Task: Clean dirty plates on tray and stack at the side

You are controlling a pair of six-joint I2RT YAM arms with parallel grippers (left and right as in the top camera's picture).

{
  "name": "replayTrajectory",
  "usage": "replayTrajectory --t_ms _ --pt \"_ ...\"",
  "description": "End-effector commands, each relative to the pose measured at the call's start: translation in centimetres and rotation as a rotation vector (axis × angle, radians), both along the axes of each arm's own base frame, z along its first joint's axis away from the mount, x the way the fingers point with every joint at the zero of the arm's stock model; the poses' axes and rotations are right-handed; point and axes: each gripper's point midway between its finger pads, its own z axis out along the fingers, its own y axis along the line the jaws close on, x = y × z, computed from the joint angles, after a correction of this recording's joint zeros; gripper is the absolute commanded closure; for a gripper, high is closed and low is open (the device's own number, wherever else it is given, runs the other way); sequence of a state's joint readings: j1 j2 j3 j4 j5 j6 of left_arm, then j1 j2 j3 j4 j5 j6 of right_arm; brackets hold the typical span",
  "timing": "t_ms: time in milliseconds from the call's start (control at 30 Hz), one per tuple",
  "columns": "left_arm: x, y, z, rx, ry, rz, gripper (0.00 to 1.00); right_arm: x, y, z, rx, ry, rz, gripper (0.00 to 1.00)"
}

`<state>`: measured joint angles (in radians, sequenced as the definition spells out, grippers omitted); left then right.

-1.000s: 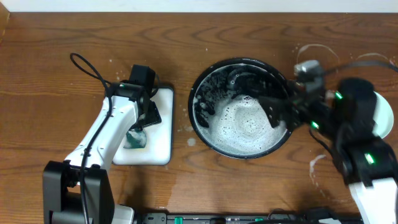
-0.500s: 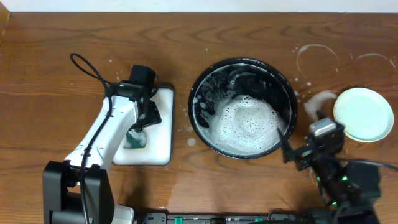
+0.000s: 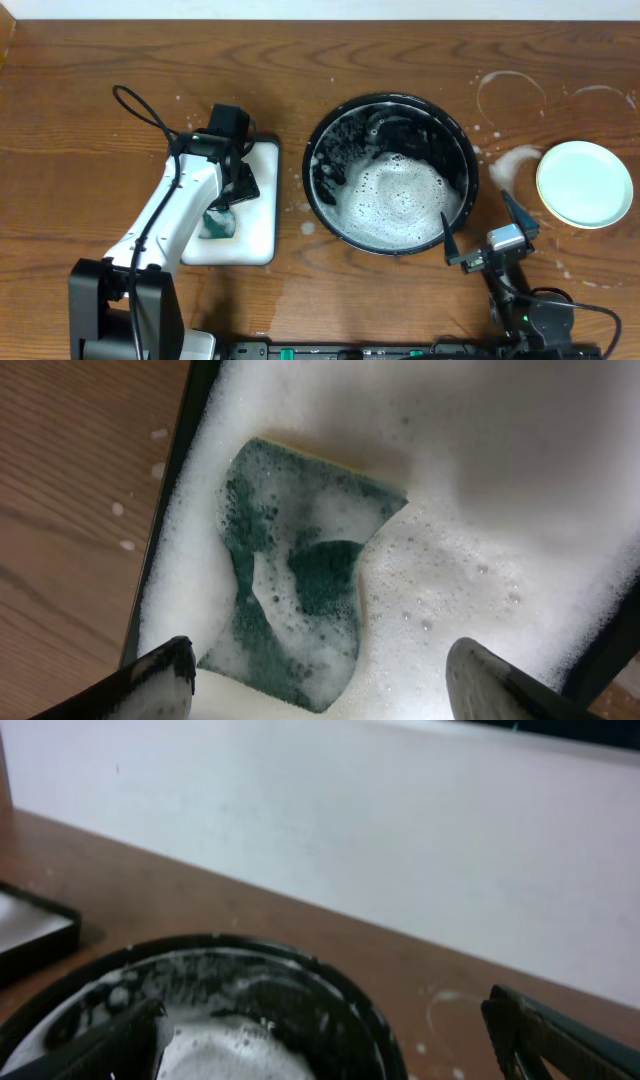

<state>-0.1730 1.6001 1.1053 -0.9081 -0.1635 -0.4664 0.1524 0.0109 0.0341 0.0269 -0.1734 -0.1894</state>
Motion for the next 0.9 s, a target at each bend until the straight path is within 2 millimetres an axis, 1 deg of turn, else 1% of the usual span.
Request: replayTrajectory --t_ms 0,200,300,367,867 --pt "0.1 0.2 0.3 0.004 -0.010 -0.001 0.18 0.4 -0.8 -1.2 -0.017 0.017 -0.042 0.01" --pt "0.1 0.2 0.3 0.004 -0.010 -0.001 0.18 0.4 -0.8 -1.4 -0.038 0.019 -0.041 0.01" --pt "0.1 0.2 0.3 0.004 -0.010 -0.001 0.18 0.4 -0.8 -2.4 -0.044 0.059 -0.040 0.01" --pt "0.1 0.2 0.3 0.004 -0.010 -0.001 0.18 0.3 -0.8 -3.5 -0.050 0.101 -0.039 0.01" --pt "0.1 0.2 0.3 0.004 -0.010 -0.001 0.18 0.4 -0.8 -3.5 -0.050 0.102 -0.039 0.01"
